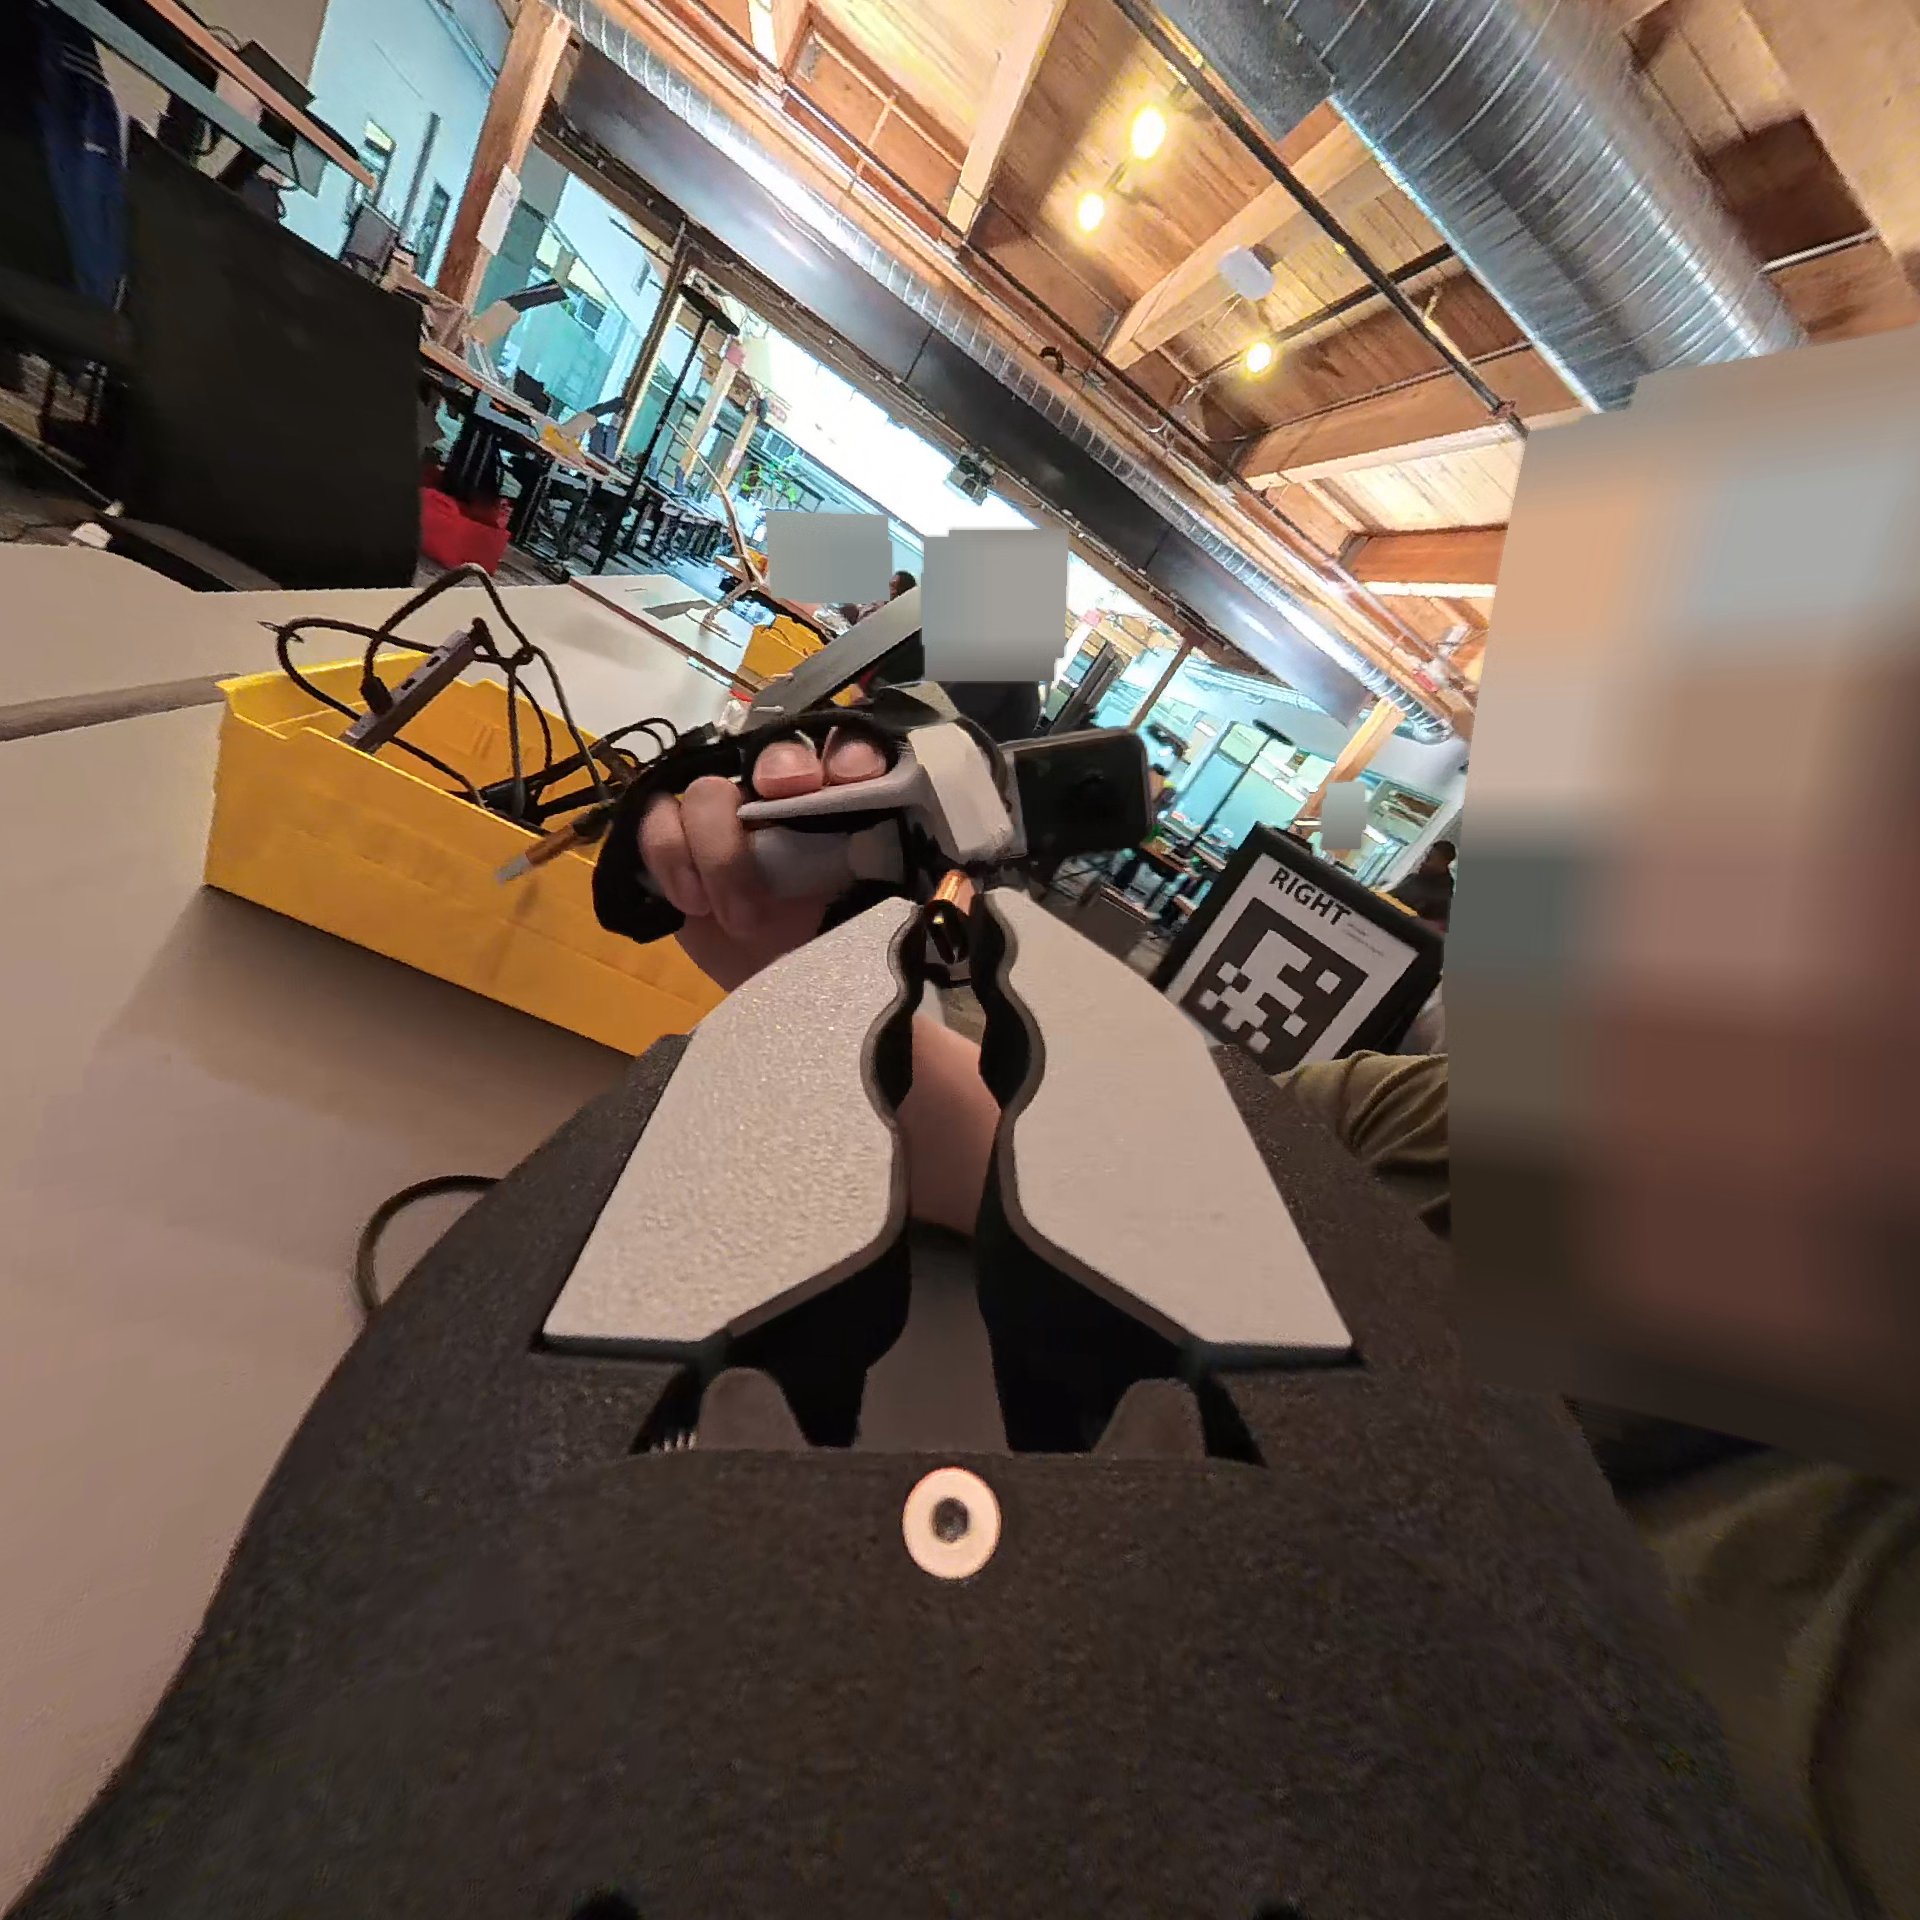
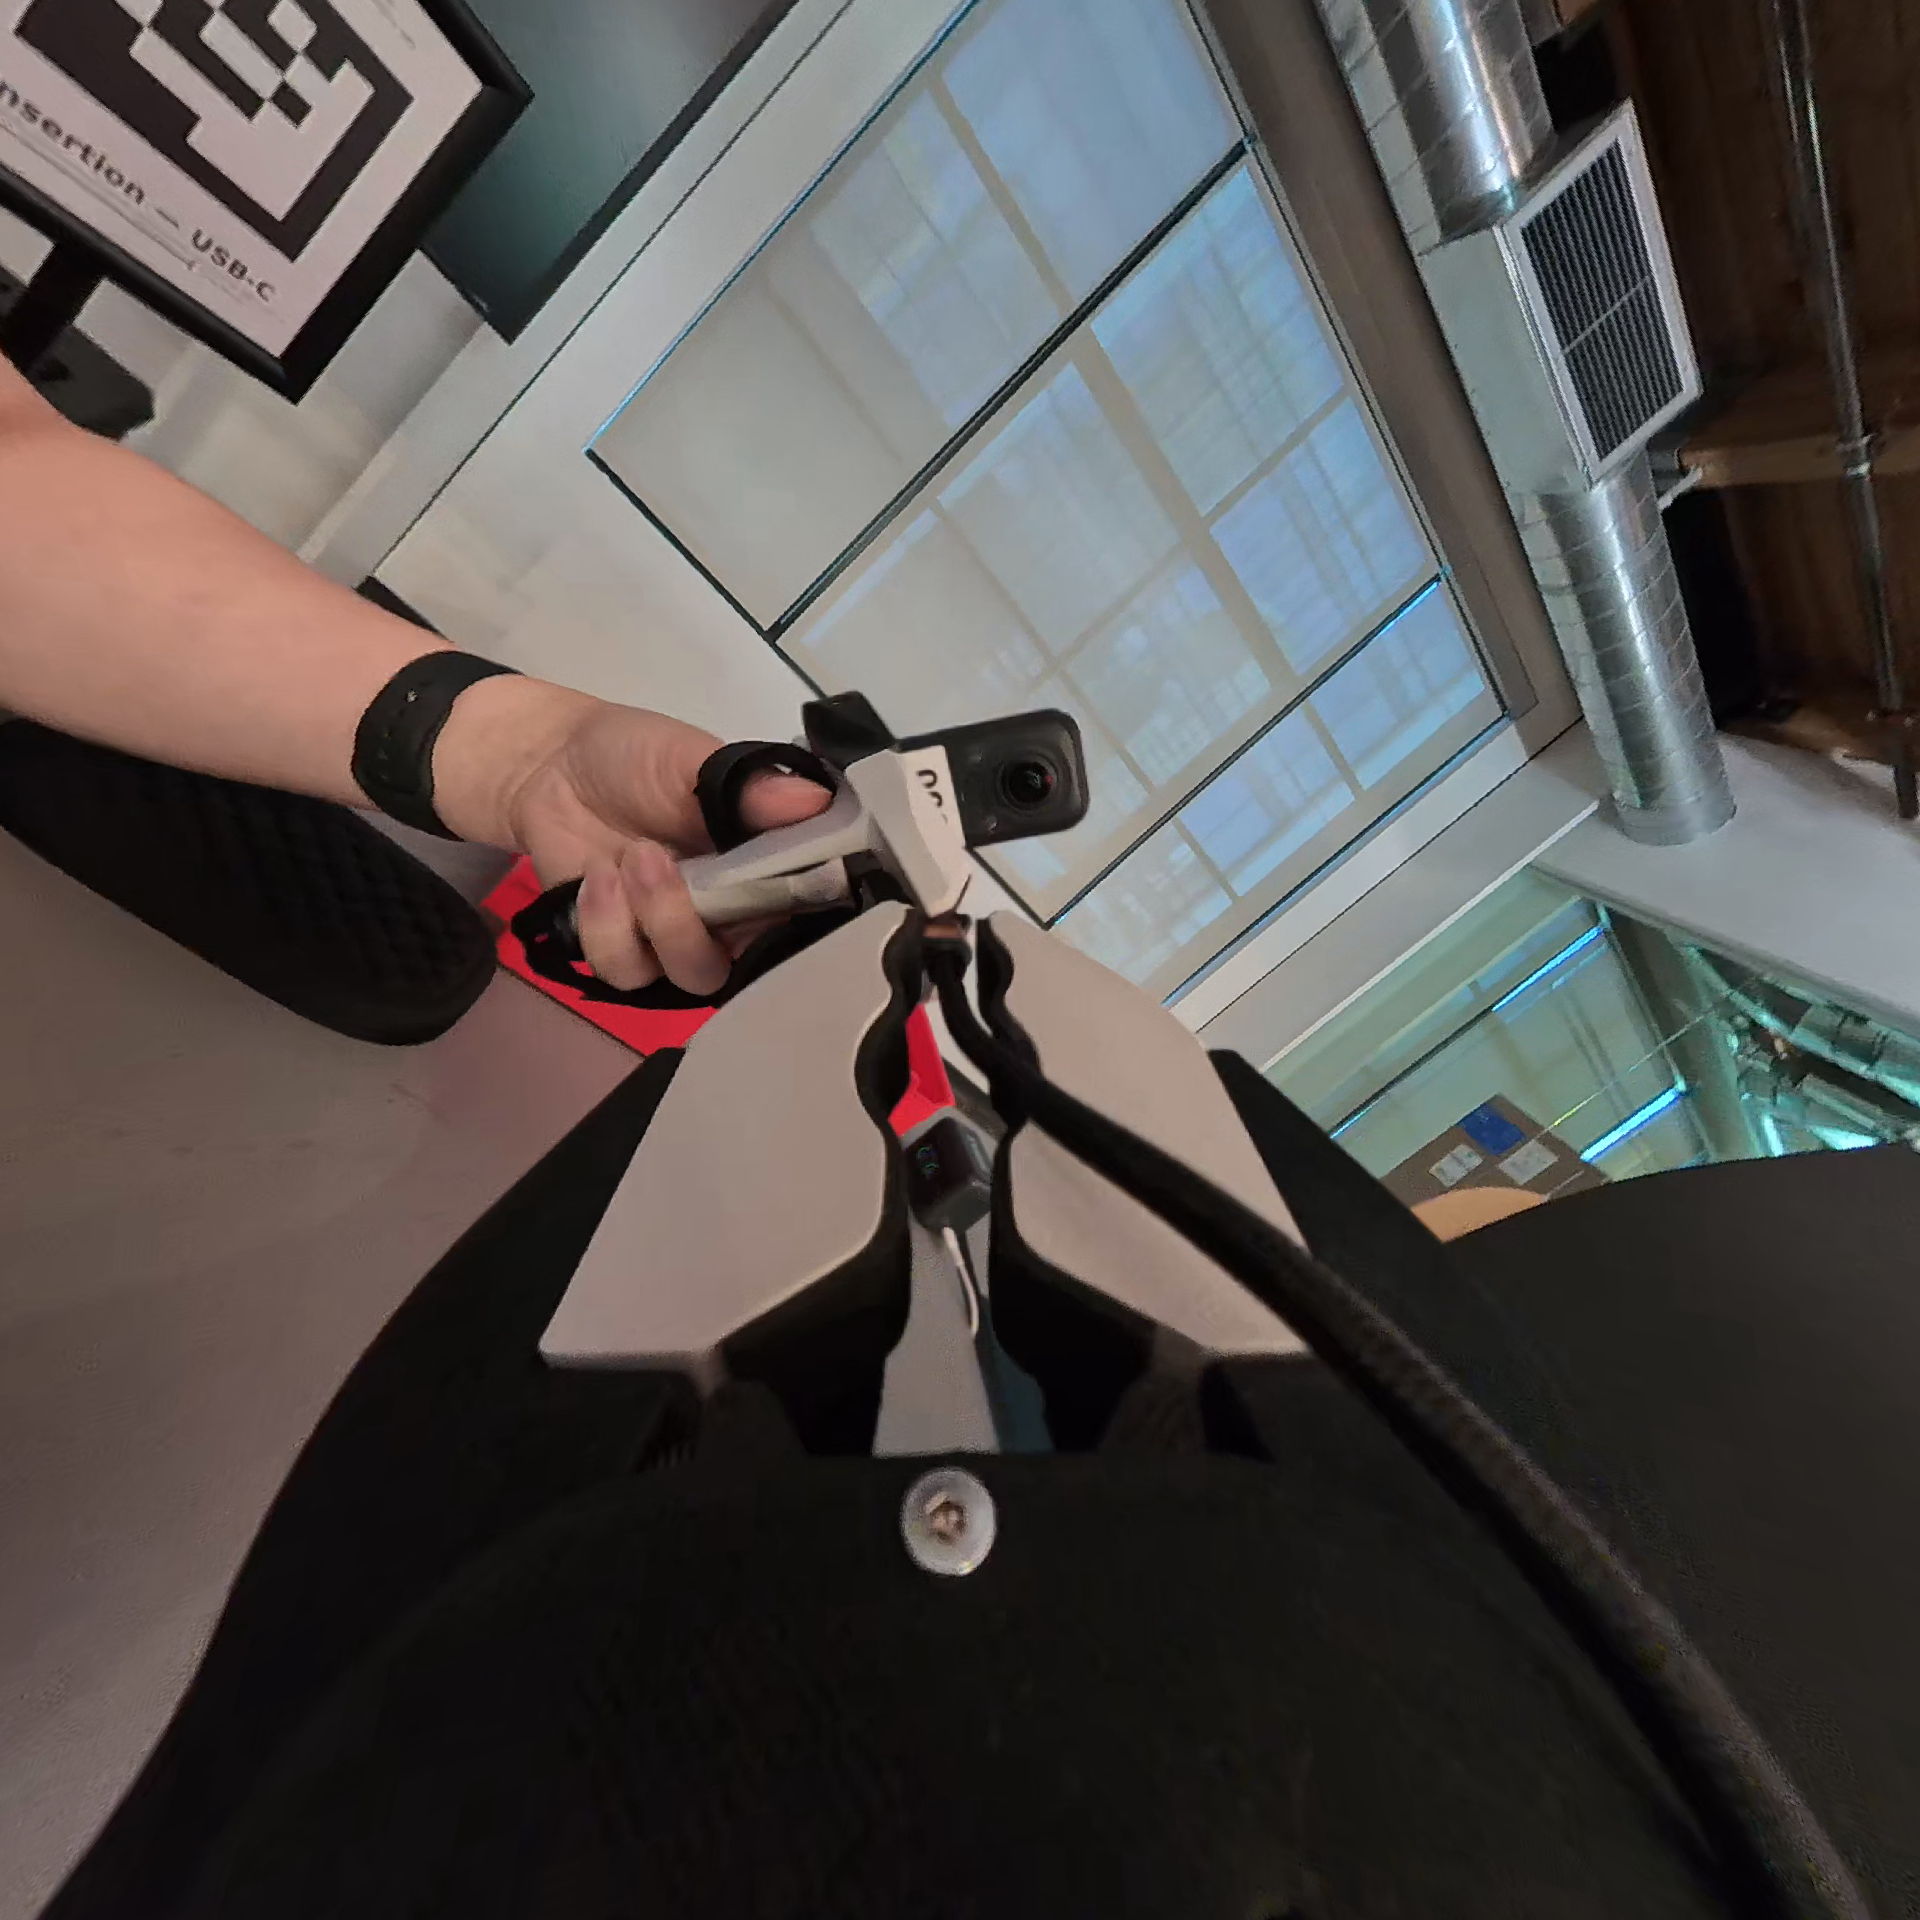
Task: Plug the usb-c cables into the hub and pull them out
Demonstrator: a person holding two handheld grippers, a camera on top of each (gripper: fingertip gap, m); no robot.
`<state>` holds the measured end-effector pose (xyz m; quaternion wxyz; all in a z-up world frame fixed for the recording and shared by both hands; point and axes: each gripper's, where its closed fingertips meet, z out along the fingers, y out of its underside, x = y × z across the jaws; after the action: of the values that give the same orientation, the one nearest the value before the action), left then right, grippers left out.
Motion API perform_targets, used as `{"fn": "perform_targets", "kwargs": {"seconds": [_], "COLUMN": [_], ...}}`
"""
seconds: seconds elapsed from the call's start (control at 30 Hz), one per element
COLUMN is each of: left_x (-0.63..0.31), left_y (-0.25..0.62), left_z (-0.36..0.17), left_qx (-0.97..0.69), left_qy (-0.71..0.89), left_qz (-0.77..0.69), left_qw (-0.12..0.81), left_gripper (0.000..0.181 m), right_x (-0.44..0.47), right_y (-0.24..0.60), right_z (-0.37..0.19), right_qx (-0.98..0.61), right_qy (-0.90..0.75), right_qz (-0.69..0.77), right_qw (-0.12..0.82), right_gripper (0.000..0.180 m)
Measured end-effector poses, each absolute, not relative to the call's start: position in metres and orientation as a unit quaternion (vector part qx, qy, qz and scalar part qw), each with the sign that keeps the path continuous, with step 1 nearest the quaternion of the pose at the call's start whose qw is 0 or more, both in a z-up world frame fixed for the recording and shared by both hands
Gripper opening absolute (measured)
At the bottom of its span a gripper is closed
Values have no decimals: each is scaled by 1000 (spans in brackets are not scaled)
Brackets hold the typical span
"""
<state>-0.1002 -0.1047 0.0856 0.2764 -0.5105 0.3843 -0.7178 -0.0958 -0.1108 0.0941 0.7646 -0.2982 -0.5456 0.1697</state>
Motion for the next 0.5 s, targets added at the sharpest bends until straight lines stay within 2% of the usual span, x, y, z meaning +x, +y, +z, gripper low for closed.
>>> {"fn": "perform_targets", "kwargs": {"seconds": [0.1, 0.2, 0.5], "left_x": [-100, -101, -100], "left_y": [-102, -100, -100], "left_z": [84, 85, 76], "left_qx": [-513, -518, -543], "left_qy": [389, 390, 408], "left_qz": [-702, -694, -671], "left_qw": [303, 313, 297], "left_gripper": [7, 7, 7], "right_x": [-99, -103, -104], "right_y": [-104, -100, -99], "right_z": [91, 85, 81], "right_qx": [-329, -346, -365], "right_qy": [-538, -549, -561], "right_qz": [185, 163, 163], "right_qw": [754, 743, 725], "right_gripper": [27, 19, 14]}}
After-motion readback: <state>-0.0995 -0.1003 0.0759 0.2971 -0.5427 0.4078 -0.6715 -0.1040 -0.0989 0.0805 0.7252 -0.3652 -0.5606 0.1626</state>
